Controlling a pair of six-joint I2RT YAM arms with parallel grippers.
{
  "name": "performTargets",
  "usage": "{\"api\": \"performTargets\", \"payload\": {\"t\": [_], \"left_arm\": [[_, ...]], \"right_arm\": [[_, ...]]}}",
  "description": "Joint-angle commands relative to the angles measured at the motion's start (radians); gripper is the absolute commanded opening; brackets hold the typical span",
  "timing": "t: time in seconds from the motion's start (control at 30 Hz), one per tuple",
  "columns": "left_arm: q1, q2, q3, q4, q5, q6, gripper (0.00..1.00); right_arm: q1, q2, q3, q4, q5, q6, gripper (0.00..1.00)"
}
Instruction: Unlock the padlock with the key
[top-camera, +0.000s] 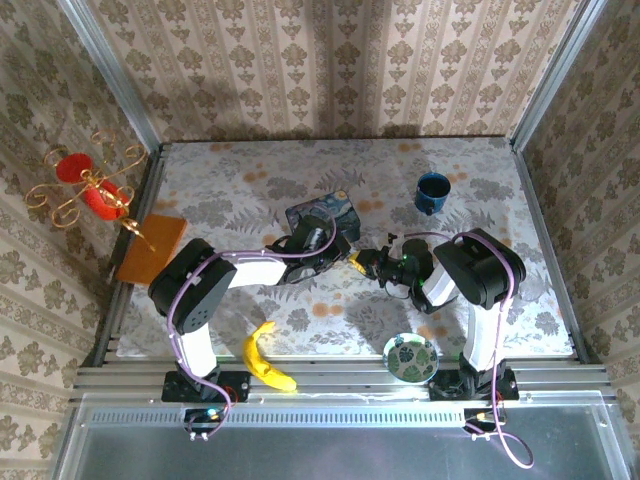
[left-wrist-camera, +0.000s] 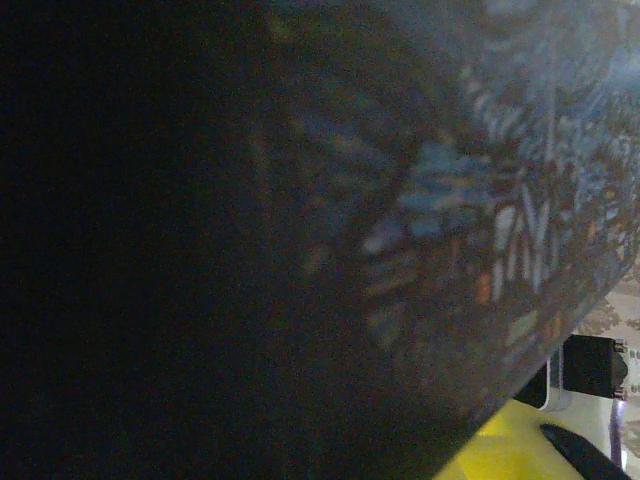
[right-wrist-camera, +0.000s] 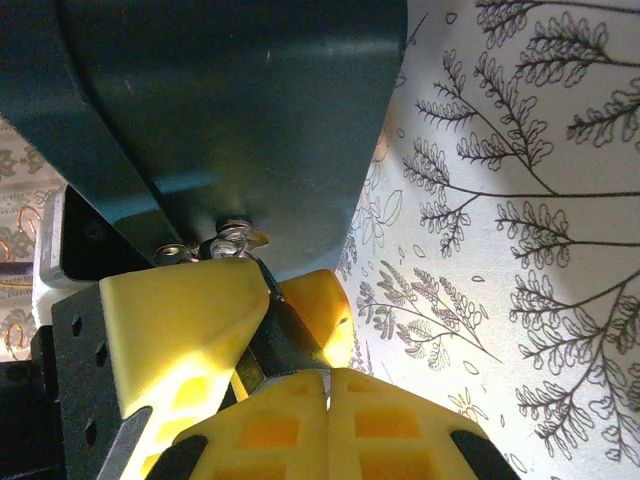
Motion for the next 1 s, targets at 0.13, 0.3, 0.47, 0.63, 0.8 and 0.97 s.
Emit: {"api": "performTargets", "payload": {"t": [0.13, 0.3, 0.47, 0.63, 0.8, 0.97], "left_arm": [[-0.031, -0.024, -0.018, 0.068, 0.105, -0.033, 0.00], [-0.031, -0.022, -0.028, 0.071, 0.099, -0.043, 0.00], [-0.026, -0.022, -0.032, 0.070, 0.094, -0.045, 0.00], [-0.023, -0.024, -0.032, 0.064, 0.094, -0.049, 0.00], [-0.019, -0.022, -0.028, 0.048, 0.095, -0.046, 0.00], [-0.022, -0.012, -0.033, 0.038, 0.096, -0.052, 0.00]], "right_arm": [[-0.002, 0.012, -0.010, 0.012, 0.070, -0.006, 0.16], [-0.003, -0.003, -0.021, -0.014, 0.080, -0.033, 0.19], [-0.002, -0.060, -0.031, -0.108, 0.094, -0.086, 0.26], [-0.002, -0.193, -0.038, -0.346, 0.133, -0.195, 0.36], [-0.003, -0.397, -0.015, -0.687, 0.202, -0.352, 0.41], [-0.003, -0.635, 0.027, -1.021, 0.324, -0.506, 0.44]]}}
